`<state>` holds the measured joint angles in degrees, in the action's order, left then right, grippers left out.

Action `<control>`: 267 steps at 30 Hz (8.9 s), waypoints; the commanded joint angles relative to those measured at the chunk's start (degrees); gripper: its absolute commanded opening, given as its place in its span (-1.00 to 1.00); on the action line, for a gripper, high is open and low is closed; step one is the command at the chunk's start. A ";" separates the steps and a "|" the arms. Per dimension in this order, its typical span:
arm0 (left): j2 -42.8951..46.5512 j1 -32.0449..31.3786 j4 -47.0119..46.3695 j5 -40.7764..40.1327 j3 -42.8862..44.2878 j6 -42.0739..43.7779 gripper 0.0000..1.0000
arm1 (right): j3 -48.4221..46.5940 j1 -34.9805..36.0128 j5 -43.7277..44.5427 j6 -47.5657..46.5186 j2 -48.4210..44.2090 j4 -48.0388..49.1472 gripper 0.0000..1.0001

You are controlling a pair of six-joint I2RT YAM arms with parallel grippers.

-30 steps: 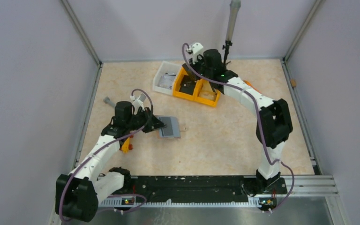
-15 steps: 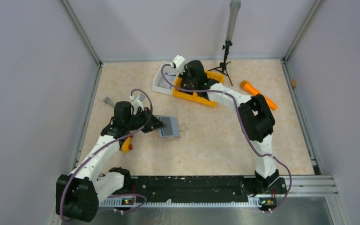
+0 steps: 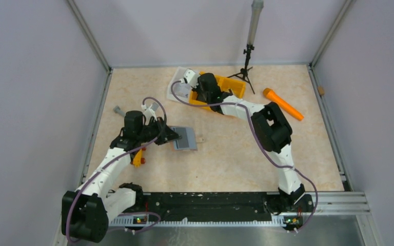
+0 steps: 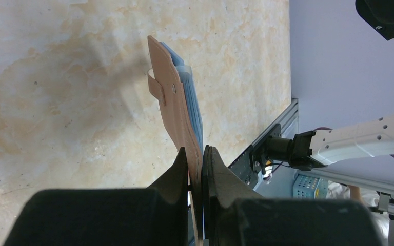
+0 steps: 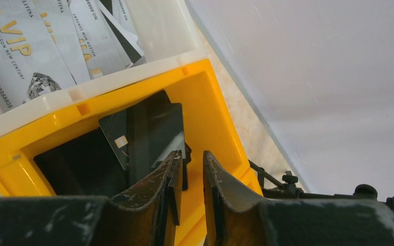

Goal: Take the credit cards out of the card holder
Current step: Place the credit card in the storage box, then remove the credit card from the card holder.

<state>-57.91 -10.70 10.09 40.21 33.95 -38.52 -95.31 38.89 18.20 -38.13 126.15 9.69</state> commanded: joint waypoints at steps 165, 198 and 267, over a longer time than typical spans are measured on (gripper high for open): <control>-37.40 -10.70 -50.56 13.01 -0.83 -7.88 -1.00 | 62.43 -1.97 -27.39 72.56 -43.41 -0.88 -0.41; -34.73 -11.14 -44.19 10.57 -0.03 -3.60 -1.00 | 50.23 8.50 -22.70 72.22 -39.65 -4.08 0.17; -40.03 -32.70 27.62 -34.07 38.74 14.31 -1.00 | 66.03 2.48 -29.98 72.31 -48.90 4.73 -0.73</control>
<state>-96.86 -41.85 34.85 8.69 70.04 -24.08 -30.15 42.15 -9.30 32.58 75.55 8.43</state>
